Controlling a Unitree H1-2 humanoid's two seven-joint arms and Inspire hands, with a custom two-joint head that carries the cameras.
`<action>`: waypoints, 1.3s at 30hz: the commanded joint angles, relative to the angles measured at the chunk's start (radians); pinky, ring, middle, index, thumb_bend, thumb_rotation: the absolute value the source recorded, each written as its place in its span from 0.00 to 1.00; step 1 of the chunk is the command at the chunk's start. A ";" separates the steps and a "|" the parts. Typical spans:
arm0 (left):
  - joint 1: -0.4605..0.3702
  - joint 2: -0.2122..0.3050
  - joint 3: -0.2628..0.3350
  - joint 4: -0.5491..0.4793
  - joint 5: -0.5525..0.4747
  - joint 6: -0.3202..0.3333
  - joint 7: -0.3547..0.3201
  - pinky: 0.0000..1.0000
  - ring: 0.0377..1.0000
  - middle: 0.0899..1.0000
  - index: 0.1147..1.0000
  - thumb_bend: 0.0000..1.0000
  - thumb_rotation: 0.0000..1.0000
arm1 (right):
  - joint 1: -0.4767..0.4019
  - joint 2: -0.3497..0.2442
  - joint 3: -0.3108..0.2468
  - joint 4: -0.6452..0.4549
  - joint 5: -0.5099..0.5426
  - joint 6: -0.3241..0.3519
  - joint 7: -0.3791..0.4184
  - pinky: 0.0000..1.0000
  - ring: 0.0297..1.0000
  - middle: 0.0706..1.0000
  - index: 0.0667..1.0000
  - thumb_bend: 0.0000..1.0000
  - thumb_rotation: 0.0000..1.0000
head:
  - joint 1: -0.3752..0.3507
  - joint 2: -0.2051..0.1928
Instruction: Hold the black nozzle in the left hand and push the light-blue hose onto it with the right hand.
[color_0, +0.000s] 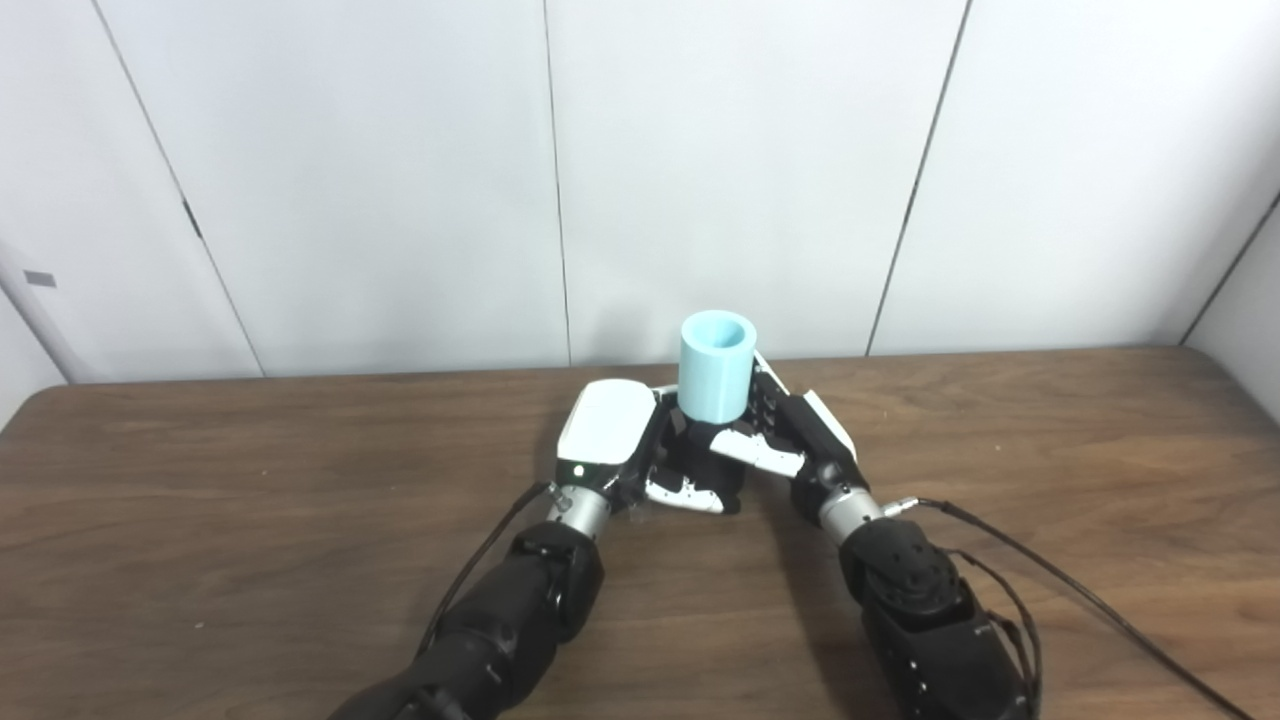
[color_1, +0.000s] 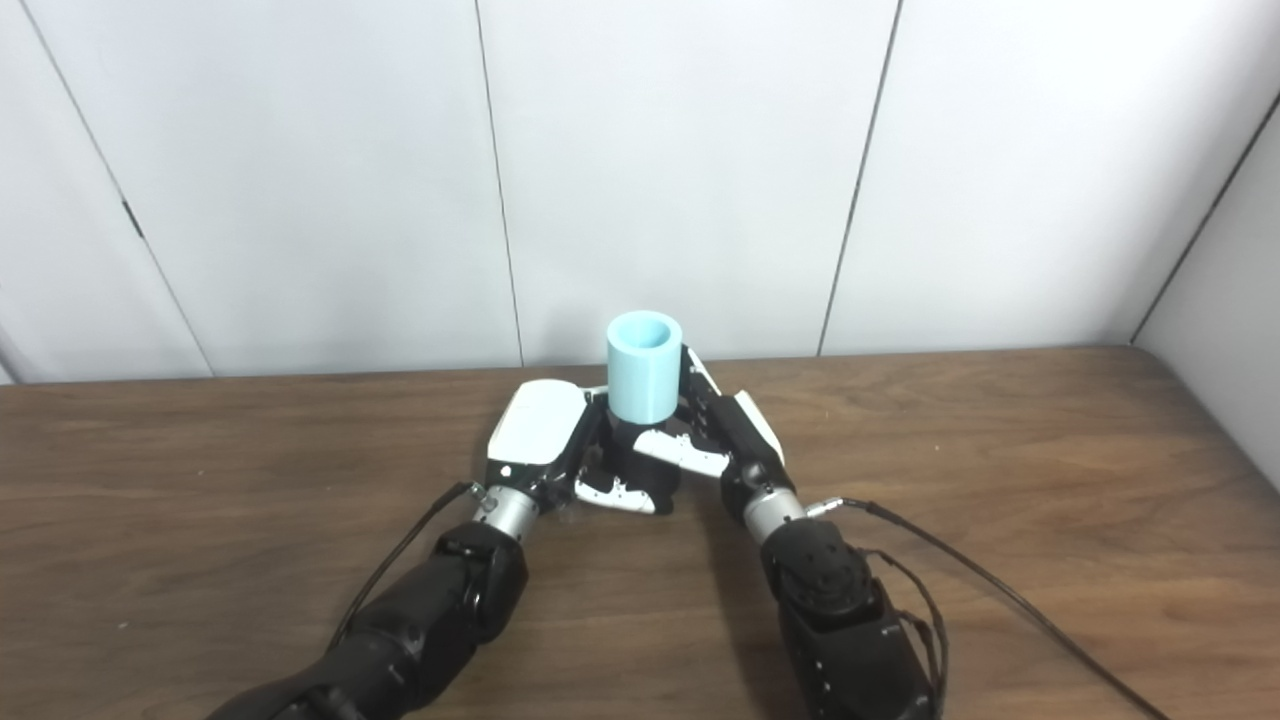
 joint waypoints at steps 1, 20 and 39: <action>0.254 0.038 -0.030 0.134 -0.003 0.031 -0.047 0.45 0.43 0.36 0.45 0.52 0.00 | -0.083 -0.007 -0.020 -0.032 0.041 -0.094 0.026 0.97 1.00 1.00 1.00 1.00 0.47 | -0.001 0.001; 0.248 0.041 -0.034 0.136 -0.001 0.024 -0.066 0.41 0.38 0.35 0.45 0.52 0.00 | -0.073 -0.104 -0.061 -0.043 -0.045 -0.231 -0.020 1.00 1.00 1.00 1.00 1.00 0.56 | -0.009 -0.004; 0.246 0.034 -0.041 0.139 0.006 0.034 -0.047 0.51 0.44 0.36 0.46 0.52 0.00 | -0.109 -0.189 0.021 -0.572 -0.458 0.011 0.000 0.95 1.00 1.00 0.98 1.00 0.79 | -0.010 -0.005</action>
